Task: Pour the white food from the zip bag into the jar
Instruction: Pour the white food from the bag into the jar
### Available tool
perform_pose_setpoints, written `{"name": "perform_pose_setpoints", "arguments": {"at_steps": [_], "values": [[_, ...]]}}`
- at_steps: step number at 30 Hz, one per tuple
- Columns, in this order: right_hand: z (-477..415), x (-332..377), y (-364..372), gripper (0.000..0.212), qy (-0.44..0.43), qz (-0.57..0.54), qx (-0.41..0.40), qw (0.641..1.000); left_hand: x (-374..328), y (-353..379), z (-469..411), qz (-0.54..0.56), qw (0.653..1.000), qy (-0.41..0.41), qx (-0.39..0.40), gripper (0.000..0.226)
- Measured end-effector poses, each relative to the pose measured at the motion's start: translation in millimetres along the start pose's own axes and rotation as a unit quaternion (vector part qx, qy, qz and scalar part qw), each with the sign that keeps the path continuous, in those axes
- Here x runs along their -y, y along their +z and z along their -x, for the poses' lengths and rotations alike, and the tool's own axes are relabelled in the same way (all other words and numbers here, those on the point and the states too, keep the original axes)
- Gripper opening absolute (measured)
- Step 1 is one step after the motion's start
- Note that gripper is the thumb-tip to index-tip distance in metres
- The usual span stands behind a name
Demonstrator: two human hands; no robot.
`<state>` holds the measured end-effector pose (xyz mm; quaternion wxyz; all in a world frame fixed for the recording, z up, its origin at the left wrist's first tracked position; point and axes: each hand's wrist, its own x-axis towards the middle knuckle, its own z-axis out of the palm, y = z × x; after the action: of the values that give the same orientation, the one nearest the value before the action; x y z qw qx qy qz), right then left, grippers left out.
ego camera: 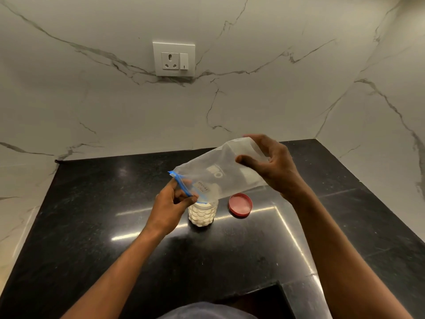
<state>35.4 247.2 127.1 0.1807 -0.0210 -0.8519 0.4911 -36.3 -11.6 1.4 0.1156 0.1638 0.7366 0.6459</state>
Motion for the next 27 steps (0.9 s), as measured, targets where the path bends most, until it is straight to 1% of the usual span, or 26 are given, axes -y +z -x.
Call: {"name": "perform_pose_setpoints", "arguments": {"at_steps": [1,2,3,4,5,6,7,9,10,11,13,15,17,18,21,23,25,27], "values": [[-2.8,6.5,3.2,0.021,-0.022,0.006,-0.014,1.0,-1.5,0.2,0.2,-0.003,1.0,0.001,0.003,0.048],[-5.9,8.4,6.5,0.011,-0.043,0.024,-0.041,0.998,-3.2,0.1,0.2,-0.007,1.0,0.001,0.004,0.048],[-8.7,10.7,9.2,0.012,-0.048,0.028,-0.061,0.997,-4.9,0.2,-0.2,-0.01,1.0,0.002,0.004,0.049],[-10.9,9.6,10.0,0.011,-0.05,0.033,-0.062,0.996,-6.3,0.4,-0.4,-0.011,1.0,0.001,0.004,0.049],[-12.0,11.6,10.4,0.012,-0.043,0.024,-0.046,0.998,-7.4,0.0,0.0,-0.009,1.0,0.001,0.003,0.05],[-12.2,12.5,10.2,0.023,-0.045,0.021,-0.037,0.998,-8.4,-0.5,0.7,-0.007,1.0,0.001,0.004,0.051],[-12.0,12.7,10.1,0.029,-0.043,0.013,-0.037,0.998,-9.1,-0.6,1.2,-0.007,1.0,0.001,0.006,0.052],[-13.9,11.1,11.3,0.013,-0.049,0.012,-0.082,0.995,-10.6,-0.5,1.7,-0.013,1.0,0.007,0.008,0.052],[-15.0,9.9,11.7,0.012,-0.055,0.018,-0.101,0.993,-11.4,-0.2,1.6,-0.018,1.0,0.01,0.007,0.052],[-16.3,9.0,11.9,0.013,-0.047,0.013,-0.102,0.994,-12.3,0.1,1.4,-0.024,1.0,0.01,0.007,0.054],[-16.9,7.3,11.0,0.012,-0.028,-0.001,-0.063,0.998,-14.6,-0.3,1.0,-0.023,1.0,0.004,0.014,0.059],[-13.7,5.7,8.3,0.011,-0.031,-0.008,-0.032,0.999,-18.8,-2.5,0.5,0.04,0.999,-0.019,0.021,0.06],[-11.3,4.8,4.1,0.012,-0.047,-0.006,-0.035,0.998,-27.8,-6.3,-1.4,0.128,0.991,-0.047,0.013,0.056],[-10.6,3.5,2.4,0.011,-0.051,-0.008,-0.043,0.998,-32.5,-8.2,-3.0,0.151,0.987,-0.057,0.002,0.054],[-9.4,2.5,-0.5,0.012,-0.038,-0.018,-0.052,0.998,-42.9,-9.7,-8.5,0.163,0.983,-0.075,-0.041,0.043],[-9.1,2.5,-1.4,0.012,-0.032,-0.023,-0.045,0.998,-44.8,-7.1,-11.8,0.177,0.979,-0.079,-0.061,0.031],[-8.8,1.9,-1.1,0.012,-0.046,-0.032,-0.039,0.998,-43.7,-4.0,-13.3,0.195,0.976,-0.078,-0.064,0.015],[-9.1,0.0,-0.4,0.02,-0.071,-0.044,-0.041,0.996,-40.0,-2.0,-13.1,0.208,0.973,-0.077,-0.067,0.014]]}}
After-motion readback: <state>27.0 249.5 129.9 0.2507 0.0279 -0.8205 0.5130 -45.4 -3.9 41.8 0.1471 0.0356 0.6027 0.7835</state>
